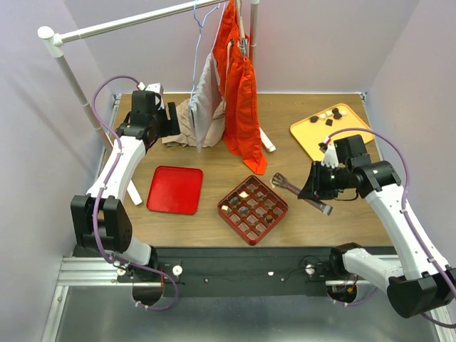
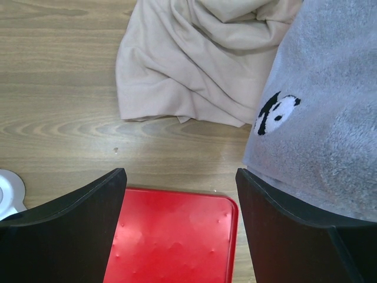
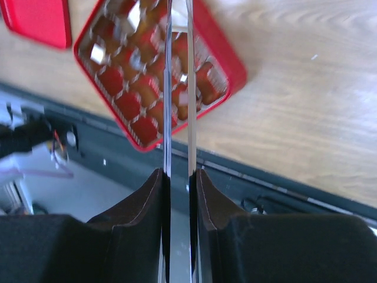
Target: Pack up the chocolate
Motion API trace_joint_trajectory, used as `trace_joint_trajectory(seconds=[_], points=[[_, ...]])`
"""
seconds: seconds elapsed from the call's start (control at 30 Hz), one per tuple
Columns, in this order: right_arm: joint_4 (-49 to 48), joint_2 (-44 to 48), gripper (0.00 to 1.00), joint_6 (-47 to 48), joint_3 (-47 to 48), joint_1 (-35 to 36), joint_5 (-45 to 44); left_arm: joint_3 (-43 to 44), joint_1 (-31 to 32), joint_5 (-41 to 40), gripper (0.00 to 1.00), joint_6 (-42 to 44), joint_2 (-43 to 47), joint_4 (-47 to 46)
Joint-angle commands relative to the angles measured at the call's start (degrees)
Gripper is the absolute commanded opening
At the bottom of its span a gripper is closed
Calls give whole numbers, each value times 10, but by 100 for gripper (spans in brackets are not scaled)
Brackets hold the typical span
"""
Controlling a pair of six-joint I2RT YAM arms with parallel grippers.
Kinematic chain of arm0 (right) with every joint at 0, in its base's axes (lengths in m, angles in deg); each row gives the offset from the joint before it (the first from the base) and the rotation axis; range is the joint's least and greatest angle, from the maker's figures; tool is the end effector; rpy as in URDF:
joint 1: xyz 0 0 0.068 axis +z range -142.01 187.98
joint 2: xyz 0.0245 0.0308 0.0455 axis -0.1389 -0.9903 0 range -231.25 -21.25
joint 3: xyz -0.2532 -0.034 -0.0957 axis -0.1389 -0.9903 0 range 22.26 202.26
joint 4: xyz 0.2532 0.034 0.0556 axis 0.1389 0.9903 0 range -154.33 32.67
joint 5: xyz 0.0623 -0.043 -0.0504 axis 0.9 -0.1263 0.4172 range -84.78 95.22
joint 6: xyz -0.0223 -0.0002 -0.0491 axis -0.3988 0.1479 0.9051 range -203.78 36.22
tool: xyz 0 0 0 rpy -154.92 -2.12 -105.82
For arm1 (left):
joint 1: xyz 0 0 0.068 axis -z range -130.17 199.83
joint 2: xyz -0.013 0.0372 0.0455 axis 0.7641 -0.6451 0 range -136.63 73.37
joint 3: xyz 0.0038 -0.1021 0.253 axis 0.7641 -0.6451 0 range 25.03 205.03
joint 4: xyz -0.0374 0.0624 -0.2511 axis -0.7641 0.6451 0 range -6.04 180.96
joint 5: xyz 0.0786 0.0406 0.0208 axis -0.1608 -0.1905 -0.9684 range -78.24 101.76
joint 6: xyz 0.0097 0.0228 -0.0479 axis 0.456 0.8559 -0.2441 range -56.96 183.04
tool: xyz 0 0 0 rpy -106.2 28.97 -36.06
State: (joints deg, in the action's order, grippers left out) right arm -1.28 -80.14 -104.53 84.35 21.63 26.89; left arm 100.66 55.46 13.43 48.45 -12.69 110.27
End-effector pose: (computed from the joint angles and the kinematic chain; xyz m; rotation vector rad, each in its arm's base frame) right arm 0.1705 0.0548 0.3204 0.0281 2.6682 0.6995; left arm 0.3398 -0.0344 0.3260 -0.1571 2.2156 -0.2275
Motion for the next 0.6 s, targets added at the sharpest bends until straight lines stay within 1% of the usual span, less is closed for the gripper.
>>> trace_joint_trajectory(seconds=[0.0, 0.07, 0.1, 0.13, 0.27, 0.57], points=[[55, 12, 5, 19, 18, 33, 40, 27, -4, -11, 85, -4, -8, 6], [61, 11, 5, 20, 22, 56, 40, 29, -4, -12, 85, -4, -12, 6], [68, 9, 5, 21, 24, 63, 41, 32, -4, -28, 85, -6, -16, 8], [71, 5, 5, 23, 27, 77, 42, 35, -4, -28, 85, -8, -17, 9], [77, -3, 5, 22, 31, 93, 58, 36, -4, -19, 84, -17, -23, 9], [95, -26, 6, 24, 39, 166, 54, 35, -4, -19, 84, -18, -26, 8]])
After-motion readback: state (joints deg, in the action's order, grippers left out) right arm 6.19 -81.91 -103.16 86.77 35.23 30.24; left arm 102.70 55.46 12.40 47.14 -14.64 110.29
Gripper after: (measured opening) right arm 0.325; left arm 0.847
